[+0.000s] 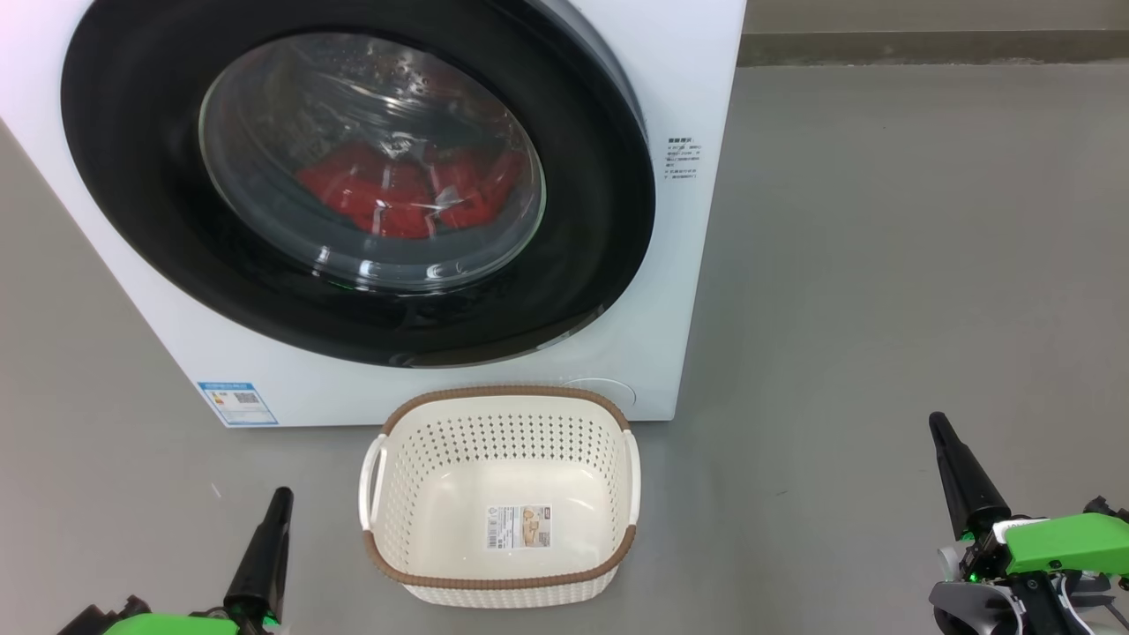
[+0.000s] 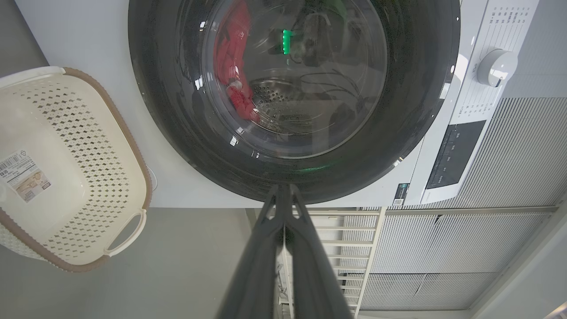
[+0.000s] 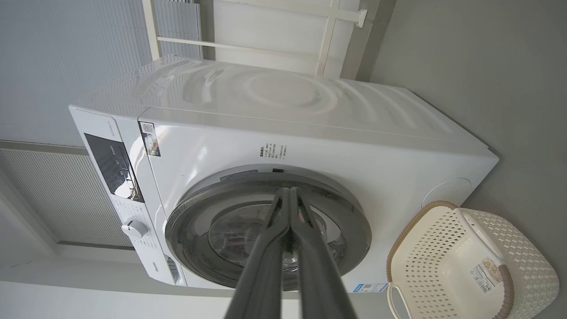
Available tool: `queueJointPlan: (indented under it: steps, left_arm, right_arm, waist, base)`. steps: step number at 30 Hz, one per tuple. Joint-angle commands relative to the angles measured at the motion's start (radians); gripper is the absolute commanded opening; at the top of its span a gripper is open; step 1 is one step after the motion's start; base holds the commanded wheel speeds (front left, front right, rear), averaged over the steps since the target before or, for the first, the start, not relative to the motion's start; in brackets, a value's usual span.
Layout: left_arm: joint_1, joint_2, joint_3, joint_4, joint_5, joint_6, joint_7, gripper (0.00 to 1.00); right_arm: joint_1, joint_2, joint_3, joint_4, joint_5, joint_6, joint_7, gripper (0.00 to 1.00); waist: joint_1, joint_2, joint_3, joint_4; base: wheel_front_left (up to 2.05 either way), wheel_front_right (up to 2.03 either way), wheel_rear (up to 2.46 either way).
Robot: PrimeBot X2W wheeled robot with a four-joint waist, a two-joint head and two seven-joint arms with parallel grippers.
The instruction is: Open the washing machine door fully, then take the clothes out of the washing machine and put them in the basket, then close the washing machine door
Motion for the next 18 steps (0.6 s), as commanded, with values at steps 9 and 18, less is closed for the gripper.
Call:
queueJointPlan:
  steps: [9, 18]
  left_arm:
    - [-0.04, 0.009, 0.039, -0.026, 0.014, -0.007, 0.007, 0.0]
    - [-0.04, 0.008, 0.04, -0.026, 0.015, -0.007, 0.008, 0.0]
  right_arm:
    - [-0.045, -0.007, 0.015, -0.028, -0.003, 0.001, 0.008, 0.0]
    - [-0.046, -0.006, 0.013, -0.028, -0.004, 0.001, 0.01, 0.0]
  waist:
    - [0.0, 0.0, 0.0, 0.0]
    - [0.0, 0.0, 0.0, 0.0]
  base:
    - [0.0, 0.0, 0.0]
    - [0.0, 0.0, 0.0]
